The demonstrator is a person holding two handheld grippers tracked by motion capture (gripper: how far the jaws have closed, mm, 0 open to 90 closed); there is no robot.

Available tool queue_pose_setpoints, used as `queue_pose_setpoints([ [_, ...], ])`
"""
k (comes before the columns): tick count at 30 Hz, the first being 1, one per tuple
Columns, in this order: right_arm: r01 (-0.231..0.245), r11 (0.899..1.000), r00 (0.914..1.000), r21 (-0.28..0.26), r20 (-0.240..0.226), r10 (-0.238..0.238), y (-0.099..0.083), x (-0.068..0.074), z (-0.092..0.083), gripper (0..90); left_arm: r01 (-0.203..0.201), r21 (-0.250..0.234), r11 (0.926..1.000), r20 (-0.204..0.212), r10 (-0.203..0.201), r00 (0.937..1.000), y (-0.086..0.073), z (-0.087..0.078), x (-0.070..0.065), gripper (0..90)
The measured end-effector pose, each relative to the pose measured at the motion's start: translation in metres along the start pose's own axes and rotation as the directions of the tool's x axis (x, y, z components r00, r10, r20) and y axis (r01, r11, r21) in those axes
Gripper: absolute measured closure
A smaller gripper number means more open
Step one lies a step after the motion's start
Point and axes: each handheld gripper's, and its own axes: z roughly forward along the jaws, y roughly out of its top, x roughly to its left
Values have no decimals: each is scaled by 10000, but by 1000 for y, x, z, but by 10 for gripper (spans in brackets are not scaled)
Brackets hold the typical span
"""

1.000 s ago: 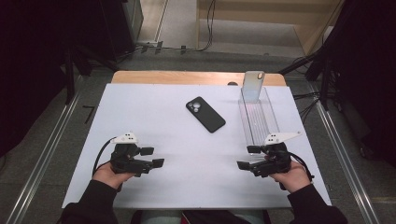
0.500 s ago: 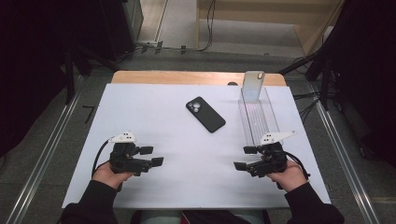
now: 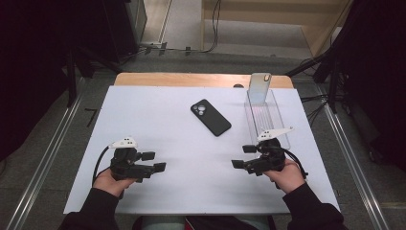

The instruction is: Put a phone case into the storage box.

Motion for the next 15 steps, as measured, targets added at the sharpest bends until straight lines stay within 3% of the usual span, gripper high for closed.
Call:
queue_pose_setpoints([
  [5,200,9997,9988,-169,442,-192,13,3,5,166,123,-83,9999,-104,-124,9999,-3,-4,1,284],
  [15,105,9987,9934,-502,1144,-47,31,-2,16,164,146,-114,9998,-119,-148,9998,-5,-7,1,285],
])
